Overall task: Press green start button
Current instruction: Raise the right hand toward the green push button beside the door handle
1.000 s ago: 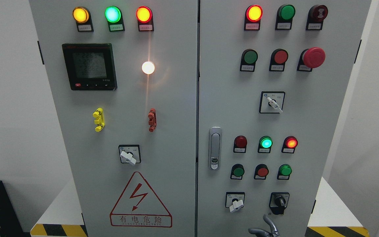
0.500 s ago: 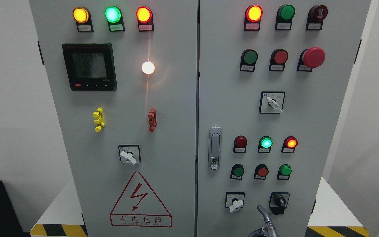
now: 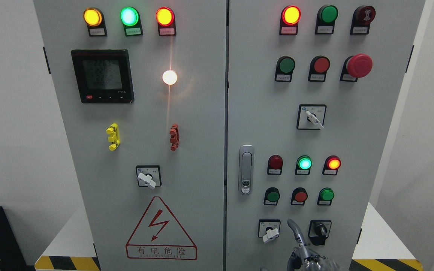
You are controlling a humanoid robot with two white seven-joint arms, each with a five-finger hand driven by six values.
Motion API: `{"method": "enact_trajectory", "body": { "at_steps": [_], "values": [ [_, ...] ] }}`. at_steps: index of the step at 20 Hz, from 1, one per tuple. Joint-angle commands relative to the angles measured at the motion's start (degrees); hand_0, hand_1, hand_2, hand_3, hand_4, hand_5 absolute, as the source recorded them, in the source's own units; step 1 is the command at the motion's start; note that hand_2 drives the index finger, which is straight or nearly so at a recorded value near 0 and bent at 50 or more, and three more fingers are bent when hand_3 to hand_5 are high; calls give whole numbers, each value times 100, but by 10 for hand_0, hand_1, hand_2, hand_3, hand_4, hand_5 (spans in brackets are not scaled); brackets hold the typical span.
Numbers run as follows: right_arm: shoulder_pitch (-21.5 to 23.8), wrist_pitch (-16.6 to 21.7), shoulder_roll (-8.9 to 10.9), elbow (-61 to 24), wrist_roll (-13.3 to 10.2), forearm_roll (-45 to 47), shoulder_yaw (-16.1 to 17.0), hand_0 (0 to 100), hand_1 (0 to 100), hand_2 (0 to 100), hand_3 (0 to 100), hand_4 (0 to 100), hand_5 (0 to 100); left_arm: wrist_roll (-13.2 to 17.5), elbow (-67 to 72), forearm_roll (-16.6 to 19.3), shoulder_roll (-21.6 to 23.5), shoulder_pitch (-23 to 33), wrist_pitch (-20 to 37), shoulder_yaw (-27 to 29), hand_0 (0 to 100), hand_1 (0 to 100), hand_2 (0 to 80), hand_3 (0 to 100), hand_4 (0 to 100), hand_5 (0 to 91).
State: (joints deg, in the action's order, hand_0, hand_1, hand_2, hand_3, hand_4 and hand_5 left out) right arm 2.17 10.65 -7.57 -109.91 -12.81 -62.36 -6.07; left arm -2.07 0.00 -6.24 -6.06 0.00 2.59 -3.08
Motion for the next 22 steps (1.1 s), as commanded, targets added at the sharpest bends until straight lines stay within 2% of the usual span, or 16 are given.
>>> {"method": "enact_trajectory", "body": {
  "at_steps": [1,22],
  "values": [
    [-365,-45,-8,470,-2,-487,238,339,336,0,890,850,1000,4,-158,0,0,-132,-4,0,120,556,0,0,0,0],
    [-1113,-54,-16,1366,25,-645,247,348,333,0,897,858,1000,4,-158,0,0,-132,-4,0,120,556,0,0,0,0]
  ]
}}
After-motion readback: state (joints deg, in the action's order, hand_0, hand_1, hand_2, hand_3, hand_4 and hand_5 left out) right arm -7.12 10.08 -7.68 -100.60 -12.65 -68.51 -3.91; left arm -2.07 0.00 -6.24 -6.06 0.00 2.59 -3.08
